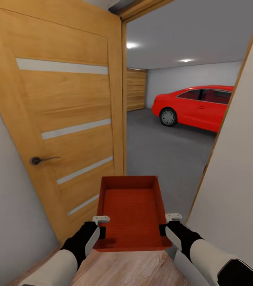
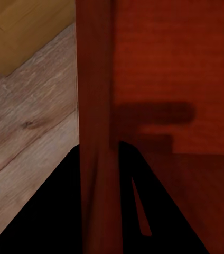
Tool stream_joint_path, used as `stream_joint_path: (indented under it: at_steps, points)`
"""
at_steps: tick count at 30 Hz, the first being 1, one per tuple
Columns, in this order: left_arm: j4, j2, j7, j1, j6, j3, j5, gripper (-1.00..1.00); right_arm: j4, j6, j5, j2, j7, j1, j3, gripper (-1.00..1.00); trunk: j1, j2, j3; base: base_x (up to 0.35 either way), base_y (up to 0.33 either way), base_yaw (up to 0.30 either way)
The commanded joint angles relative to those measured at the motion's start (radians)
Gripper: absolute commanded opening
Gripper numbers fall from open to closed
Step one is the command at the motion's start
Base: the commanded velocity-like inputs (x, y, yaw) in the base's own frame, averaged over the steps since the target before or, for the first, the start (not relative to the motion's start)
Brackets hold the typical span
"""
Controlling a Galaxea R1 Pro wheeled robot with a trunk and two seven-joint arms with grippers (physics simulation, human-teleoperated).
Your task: Move the two storage containers from the living room to the garage. In the garage, place one container on the floor and stack the other container on top of it (either order is fine).
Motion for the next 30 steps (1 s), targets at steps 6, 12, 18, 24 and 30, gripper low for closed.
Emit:
stream_joint_path:
  at_steps: [6, 12, 18, 24, 30]
  points:
    - [0.026, 0.002, 0.021, 0.000, 0.012, -0.010, -0.017, -1.00, -0.020, 0.000, -0.017, -0.001, -0.003, -0.002, 0.023, -1.00, 0.001, -0.002, -0.002, 0.004, 0.005, -0.240]
    - [0.026, 0.002, 0.021, 0.000, 0.012, -0.010, -0.017, -1.00, -0.020, 0.000, -0.017, -0.001, -0.003, -0.002, 0.023, -1.00, 0.001, -0.002, -0.002, 0.000, 0.000, -0.240]
    - [0.026, 0.002, 0.021, 0.000, 0.013, -0.010, -0.017, -1.00, -0.020, 0.000, -0.017, -0.001, -0.003, -0.002, 0.023, -1.00, 0.001, -0.002, -0.002, 0.003, 0.009, -0.192]
    - [0.026, 0.002, 0.021, 0.000, 0.014, -0.010, -0.017, -1.00, -0.020, 0.000, -0.017, -0.001, -0.003, -0.002, 0.023, -1.00, 0.001, -0.002, -0.002, 0.093, 0.177, -0.022]
    - [0.026, 0.002, 0.021, 0.000, 0.016, -0.010, -0.017, -1.00, -0.020, 0.000, -0.017, -0.001, -0.003, -0.002, 0.024, -1.00, 0.001, -0.002, -0.002, 0.147, 0.278, -0.001]
